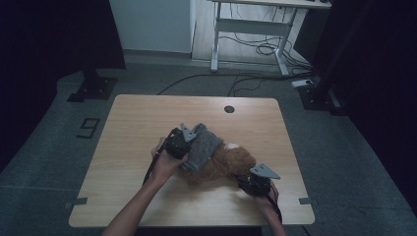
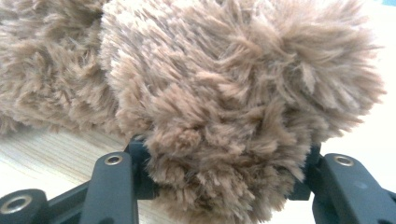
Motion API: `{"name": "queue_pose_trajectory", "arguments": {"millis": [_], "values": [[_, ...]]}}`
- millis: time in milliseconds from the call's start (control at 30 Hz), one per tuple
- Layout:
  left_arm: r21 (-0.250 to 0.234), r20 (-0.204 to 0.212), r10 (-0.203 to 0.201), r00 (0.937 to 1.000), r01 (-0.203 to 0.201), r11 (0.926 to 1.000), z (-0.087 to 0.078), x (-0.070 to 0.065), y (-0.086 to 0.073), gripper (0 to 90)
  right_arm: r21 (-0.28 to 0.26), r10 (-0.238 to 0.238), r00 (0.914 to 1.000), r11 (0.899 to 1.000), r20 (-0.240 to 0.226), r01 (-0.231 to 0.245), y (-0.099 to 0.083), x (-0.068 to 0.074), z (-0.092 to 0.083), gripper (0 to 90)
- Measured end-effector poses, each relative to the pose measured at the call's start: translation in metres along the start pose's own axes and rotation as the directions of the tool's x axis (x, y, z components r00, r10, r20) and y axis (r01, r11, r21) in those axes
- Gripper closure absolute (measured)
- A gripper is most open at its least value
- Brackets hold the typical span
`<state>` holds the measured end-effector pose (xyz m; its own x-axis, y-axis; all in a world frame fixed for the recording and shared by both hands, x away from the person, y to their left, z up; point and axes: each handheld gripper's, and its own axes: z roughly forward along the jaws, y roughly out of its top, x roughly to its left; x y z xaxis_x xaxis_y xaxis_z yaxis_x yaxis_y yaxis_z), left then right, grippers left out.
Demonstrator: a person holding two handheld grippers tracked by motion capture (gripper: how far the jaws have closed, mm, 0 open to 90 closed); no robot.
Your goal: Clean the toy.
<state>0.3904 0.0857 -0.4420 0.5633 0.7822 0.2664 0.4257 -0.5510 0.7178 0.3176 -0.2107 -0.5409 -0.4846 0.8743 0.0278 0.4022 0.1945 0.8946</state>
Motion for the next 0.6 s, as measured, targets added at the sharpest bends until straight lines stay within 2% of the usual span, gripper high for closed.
{"name": "queue_pose_trajectory", "arguments": {"millis": [33, 100, 200, 300, 400, 467, 567, 600], "values": [[0.002, 0.007, -0.026, 0.9996, 0.026, 0.9997, 0.000, 0.005, -0.003, 81.4, -0.001, -0.001, 1.0000, 1.000, 0.000, 0.001, 0.000, 0.000, 0.000, 44.5], [-0.001, 0.017, -0.054, 0.9984, 0.054, 0.9986, 0.001, 0.009, -0.005, 81.3, 0.000, 0.002, 1.0000, 1.000, -0.003, -0.002, 0.001, 0.000, 0.000, 44.6], [-0.020, 0.027, -0.029, 0.9992, 0.030, 0.9993, 0.002, 0.000, 0.005, 81.4, -0.002, 0.000, 1.0000, 1.000, -0.007, 0.000, 0.000, 0.000, 0.001, 44.6], [-0.037, 0.045, 0.043, 0.9981, -0.042, 0.9984, 0.007, -0.024, 0.022, 81.6, 0.001, -0.001, 1.0000, 1.000, -0.009, 0.001, 0.000, -0.001, 0.001, 44.8], [-0.051, 0.020, 0.129, 0.9915, -0.128, 0.9905, 0.015, -0.055, 0.037, 81.7, 0.003, -0.011, 0.9999, 1.000, -0.005, 0.011, 0.000, -0.001, 0.001, 44.9], [-0.060, 0.030, 0.179, 0.9835, -0.177, 0.9825, 0.018, -0.073, 0.044, 81.7, 0.006, -0.012, 0.9999, 1.000, -0.001, 0.012, 0.000, -0.002, 0.001, 45.0], [-0.068, 0.094, 0.217, 0.9715, -0.211, 0.9750, 0.020, -0.094, 0.048, 81.7, 0.013, -0.014, 0.9999, 1.000, 0.003, 0.014, -0.001, -0.003, 0.001, 45.0], [-0.064, 0.087, 0.239, 0.9671, -0.234, 0.9702, 0.021, -0.100, 0.047, 81.7, 0.017, -0.015, 0.9999, 1.000, 0.004, 0.015, -0.001, -0.003, 0.001, 45.0]]}}
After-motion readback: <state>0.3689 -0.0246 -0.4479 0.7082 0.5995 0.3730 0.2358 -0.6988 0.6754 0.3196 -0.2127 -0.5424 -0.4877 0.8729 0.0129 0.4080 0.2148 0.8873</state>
